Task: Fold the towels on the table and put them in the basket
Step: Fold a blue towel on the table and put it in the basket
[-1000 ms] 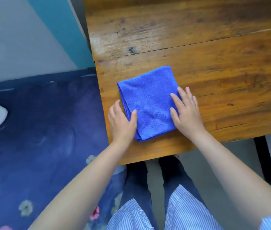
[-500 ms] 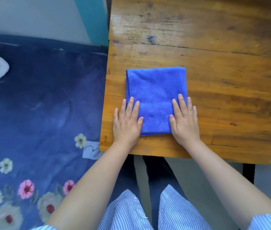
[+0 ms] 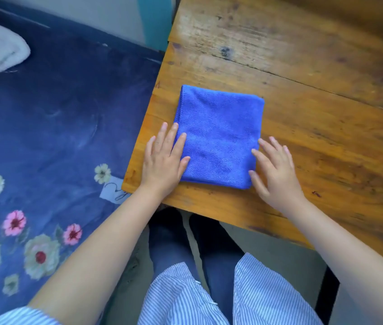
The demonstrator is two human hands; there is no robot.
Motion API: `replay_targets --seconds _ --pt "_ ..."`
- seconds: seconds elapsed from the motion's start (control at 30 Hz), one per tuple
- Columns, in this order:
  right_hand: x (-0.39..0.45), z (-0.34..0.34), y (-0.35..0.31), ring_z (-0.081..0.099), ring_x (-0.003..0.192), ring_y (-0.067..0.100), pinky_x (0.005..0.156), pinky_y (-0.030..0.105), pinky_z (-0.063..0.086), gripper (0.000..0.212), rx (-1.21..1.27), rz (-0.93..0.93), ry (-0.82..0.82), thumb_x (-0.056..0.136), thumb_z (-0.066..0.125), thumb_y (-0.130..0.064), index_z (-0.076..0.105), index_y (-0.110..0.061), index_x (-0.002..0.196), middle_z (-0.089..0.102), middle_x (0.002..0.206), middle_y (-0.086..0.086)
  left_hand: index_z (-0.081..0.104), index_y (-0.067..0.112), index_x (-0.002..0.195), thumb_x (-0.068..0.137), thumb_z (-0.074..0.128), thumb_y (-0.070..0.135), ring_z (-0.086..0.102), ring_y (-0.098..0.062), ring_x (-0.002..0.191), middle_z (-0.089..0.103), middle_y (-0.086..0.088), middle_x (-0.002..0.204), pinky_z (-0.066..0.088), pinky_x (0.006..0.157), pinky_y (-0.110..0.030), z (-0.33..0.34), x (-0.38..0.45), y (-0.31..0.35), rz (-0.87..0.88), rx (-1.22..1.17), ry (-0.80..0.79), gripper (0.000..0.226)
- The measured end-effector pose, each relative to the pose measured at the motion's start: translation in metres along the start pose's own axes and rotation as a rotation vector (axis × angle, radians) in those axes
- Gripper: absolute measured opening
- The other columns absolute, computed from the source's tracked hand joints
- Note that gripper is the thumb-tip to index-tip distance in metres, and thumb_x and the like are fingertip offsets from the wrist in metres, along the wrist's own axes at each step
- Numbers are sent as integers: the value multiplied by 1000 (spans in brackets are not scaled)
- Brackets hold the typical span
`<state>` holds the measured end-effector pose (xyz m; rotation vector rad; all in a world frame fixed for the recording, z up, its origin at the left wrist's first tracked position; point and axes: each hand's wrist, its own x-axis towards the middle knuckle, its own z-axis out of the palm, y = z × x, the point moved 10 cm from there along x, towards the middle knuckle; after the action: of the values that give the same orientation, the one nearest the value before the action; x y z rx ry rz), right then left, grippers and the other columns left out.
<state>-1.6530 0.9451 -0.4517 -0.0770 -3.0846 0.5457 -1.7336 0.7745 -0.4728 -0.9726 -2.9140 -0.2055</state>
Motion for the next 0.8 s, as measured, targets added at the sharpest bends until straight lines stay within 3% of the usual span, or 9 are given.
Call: replay_targets --seconds 0.07,0.17,0.23,0.3,0.4,0.57,0.67,0.73,0.8 --pt "-13 -4 -24 42 116 30 97 53 35 30 -25 -216 61 76 44 -9 49 -9 105 65 112 21 49 13 107 80 45 34 40 -25 116 66 -16 116 33 82 -34 -19 -9 9 64 -60 141 34" --pt "-26 14 -41 58 106 31 87 45 50 50 -137 -368 -3 58 58 -1 53 -8 107 69 107 16 47 15 100 74 55 37 42 -22 107 70 -13 106 37 79 -31 -19 -24 30 201 -137 150 36" --pt "-27 25 -39 58 107 32 83 48 52 48 -180 -388 -24 64 48 -1 51 -6 112 68 109 15 46 13 104 60 76 37 41 -22 106 68 -14 107 49 78 -30 -2 -28 37 217 -149 26 59" --pt "-25 29 -34 48 111 29 92 43 48 43 -172 -400 11 74 32 0 46 -7 114 68 110 15 47 13 106 46 88 32 40 -22 107 67 -14 109 53 77 -38 8 -28 32 111 -199 -94 75" --pt "-22 29 -31 56 105 29 94 39 37 37 -177 -406 67 90 17 -3 49 -7 111 69 107 14 61 8 103 42 90 25 49 -26 110 65 -15 109 51 76 -46 9 -28 29 23 -264 -160 70" --pt "-12 18 -39 69 84 35 75 42 56 28 -85 -415 85 82 42 1 68 2 92 72 95 18 64 7 104 45 90 23 63 -33 107 65 -14 112 50 80 -48 7 -32 30 -2 -244 -161 66" --pt "-6 6 -40 69 78 33 70 34 56 27 32 -375 49 76 45 -2 69 5 87 72 89 16 54 15 106 44 90 30 51 -22 111 66 -10 110 45 85 -34 4 -31 31 -26 -239 -106 73" --pt "-3 -4 -41 69 77 31 67 31 55 25 129 -354 13 78 47 -6 68 4 87 72 87 15 48 18 103 43 90 33 41 -17 107 67 -9 107 30 84 -31 4 -31 31 -65 -249 -97 75" --pt "0 -11 -40 70 75 29 65 33 56 27 196 -330 -16 78 48 -12 68 3 88 72 85 14 51 17 99 40 90 32 40 -16 104 68 -7 103 26 80 -30 4 -30 29 -114 -244 -90 72"
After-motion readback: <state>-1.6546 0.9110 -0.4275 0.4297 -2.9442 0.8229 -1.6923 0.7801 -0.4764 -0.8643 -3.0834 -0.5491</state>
